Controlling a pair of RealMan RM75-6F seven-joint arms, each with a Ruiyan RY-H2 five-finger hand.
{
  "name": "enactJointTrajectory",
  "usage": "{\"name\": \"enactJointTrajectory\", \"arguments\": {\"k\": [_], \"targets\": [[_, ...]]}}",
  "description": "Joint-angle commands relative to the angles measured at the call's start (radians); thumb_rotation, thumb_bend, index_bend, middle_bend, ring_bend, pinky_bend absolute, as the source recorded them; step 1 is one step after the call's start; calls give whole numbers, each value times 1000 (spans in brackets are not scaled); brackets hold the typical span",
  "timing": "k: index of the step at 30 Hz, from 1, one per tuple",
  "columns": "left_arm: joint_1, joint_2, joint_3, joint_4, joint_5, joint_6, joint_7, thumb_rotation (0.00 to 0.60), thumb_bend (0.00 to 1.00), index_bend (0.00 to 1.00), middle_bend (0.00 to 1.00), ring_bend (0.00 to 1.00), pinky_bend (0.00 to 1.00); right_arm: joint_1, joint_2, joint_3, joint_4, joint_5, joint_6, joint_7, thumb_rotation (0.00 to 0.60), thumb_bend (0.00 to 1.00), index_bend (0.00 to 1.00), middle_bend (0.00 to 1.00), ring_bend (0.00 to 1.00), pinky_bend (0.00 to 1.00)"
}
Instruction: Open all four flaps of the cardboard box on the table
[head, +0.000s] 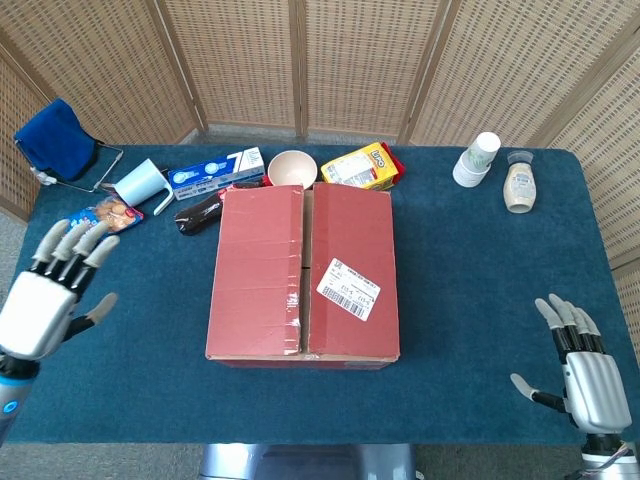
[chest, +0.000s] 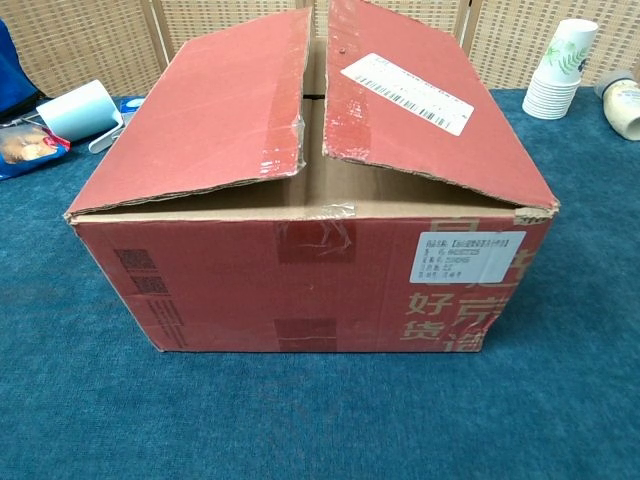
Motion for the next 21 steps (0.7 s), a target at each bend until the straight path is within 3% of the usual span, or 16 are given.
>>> {"name": "enactJointTrajectory", "arguments": {"k": [1, 11, 21], "targets": [[-84, -20, -38, -35, 9, -87, 71, 600, 191, 1, 0, 0, 16, 3, 1, 2, -1, 5, -4, 4, 600, 156, 41, 0, 0, 0], [-254, -59, -91, -87, -33, -276, 213, 600, 142, 0, 0, 0, 12, 8, 7, 5, -5, 17, -16, 18, 600, 156, 41, 0, 0, 0], [-378, -165, -88, -30, -64, -397, 316, 600, 134, 0, 0, 0, 14, 12, 13, 4, -9, 28, -29, 30, 600, 155, 41, 0, 0, 0]]}}
